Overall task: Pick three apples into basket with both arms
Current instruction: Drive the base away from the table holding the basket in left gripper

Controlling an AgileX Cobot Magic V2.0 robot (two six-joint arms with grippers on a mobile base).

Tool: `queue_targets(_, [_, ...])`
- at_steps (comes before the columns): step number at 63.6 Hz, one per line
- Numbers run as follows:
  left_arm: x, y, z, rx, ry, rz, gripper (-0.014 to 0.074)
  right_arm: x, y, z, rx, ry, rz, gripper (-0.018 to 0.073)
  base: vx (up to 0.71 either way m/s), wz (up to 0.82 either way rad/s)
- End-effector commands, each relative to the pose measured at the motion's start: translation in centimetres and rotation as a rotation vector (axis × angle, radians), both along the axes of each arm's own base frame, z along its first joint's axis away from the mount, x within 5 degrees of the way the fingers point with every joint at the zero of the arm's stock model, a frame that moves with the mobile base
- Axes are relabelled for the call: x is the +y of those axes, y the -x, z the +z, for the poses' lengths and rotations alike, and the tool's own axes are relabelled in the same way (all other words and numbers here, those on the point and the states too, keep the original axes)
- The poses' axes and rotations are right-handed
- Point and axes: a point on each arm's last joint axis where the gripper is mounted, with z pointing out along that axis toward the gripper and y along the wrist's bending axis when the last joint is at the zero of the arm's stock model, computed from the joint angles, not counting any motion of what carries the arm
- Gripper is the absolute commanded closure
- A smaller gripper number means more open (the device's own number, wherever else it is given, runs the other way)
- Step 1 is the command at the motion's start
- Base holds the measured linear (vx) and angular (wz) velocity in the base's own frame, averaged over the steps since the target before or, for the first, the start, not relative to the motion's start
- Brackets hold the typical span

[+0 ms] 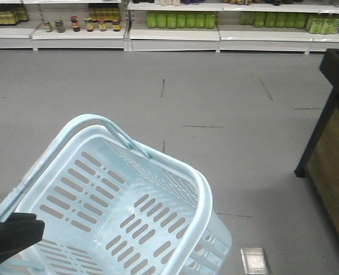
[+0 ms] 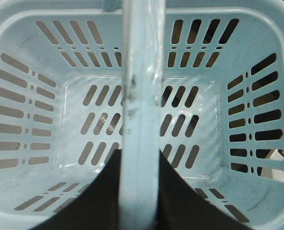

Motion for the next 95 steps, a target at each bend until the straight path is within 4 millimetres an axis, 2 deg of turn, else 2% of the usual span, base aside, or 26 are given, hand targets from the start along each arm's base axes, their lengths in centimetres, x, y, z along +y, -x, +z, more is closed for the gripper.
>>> queue_targets(1, [-0.14, -0.28, 1.61, -0.065, 0.094, 0.038, 0.0603, 0.09, 0.02, 0.33, -0.076, 0.001, 0.008, 0.0561, 0.16, 0.47])
queue_targets(41, [-0.14, -0.28, 1.61, -0.065, 0.094, 0.038, 0.0603, 0.09, 0.02, 0.33, -0.076, 0.001, 0.008, 0.0561, 0.20, 0.28])
queue_targets(95, [-0.14, -0.28, 1.61, -0.065, 0.094, 0.038, 0.0603, 0.09, 0.02, 0.33, -0.076, 0.001, 0.008, 0.0561, 0.28, -0.10])
